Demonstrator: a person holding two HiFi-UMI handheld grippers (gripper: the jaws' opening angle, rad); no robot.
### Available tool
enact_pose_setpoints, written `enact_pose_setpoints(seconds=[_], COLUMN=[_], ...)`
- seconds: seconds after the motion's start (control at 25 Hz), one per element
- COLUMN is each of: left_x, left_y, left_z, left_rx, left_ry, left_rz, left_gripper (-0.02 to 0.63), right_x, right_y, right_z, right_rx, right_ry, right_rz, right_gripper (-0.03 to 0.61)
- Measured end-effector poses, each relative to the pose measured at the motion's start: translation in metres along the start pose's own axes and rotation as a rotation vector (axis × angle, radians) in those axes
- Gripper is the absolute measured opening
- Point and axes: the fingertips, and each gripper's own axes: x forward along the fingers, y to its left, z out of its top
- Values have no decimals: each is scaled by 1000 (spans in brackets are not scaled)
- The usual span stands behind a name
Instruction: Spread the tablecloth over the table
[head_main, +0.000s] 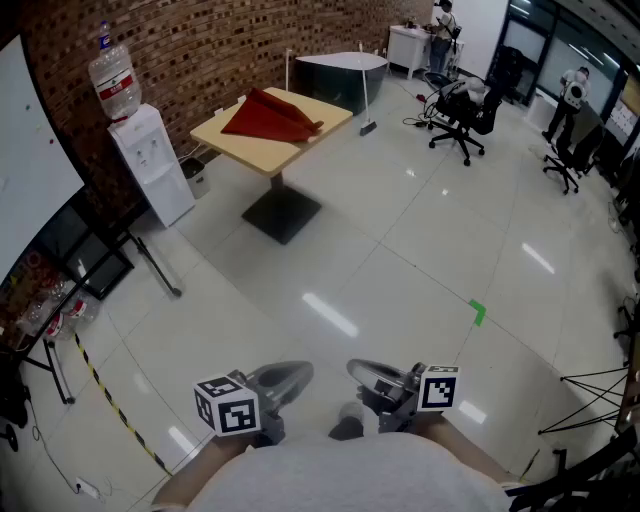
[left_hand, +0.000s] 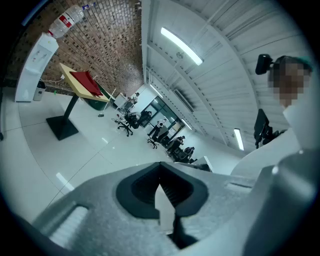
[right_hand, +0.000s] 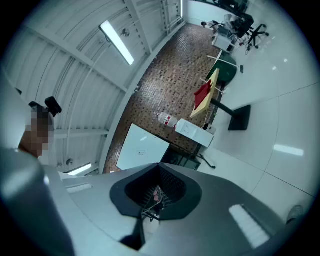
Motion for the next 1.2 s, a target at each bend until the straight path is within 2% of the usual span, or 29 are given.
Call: enact_pose_setpoints(seconds=[0.12,0.28,0.44,0.56,0.76,0.88,1.0,1.12,1.2], left_x=[37,82,125,165,210,221,240,278,309], left_y=[-2,-10,-25,-40,-44,-28,11,67,101], left_z=[19,47,66,77,92,107,125,157,188], left_rx=[24,64,127,139,141,144,115,59,37], left_ry=[-8,-35,-39,-61,-13,-8,-3,-14,-14], left_rz=[-4,-25,-78,-144,-186,-192,-170,-132,-134], left_gripper=[2,2,2,2,2,2,2,2,2], right_x=[-28,-60,-91,-128,-155,-148,-130,-106,-90], right_y=[-19,-28,-37,-45,-66,-86,-114,-155,-184], right_z=[49,95,125,154,184,195,215,253,291], right_rx=[-15,-90,-163,-198,-130,-71,-38,-3,29], right_ry=[-55,-91,-134,-189,-269,-290,-280,-242,-245], right_rz=[-41,-75,-116,-156,-171,-167,-167,-177,-186], right_gripper=[-2,-2,-2,-2,-2,-2,-2,-2,-2])
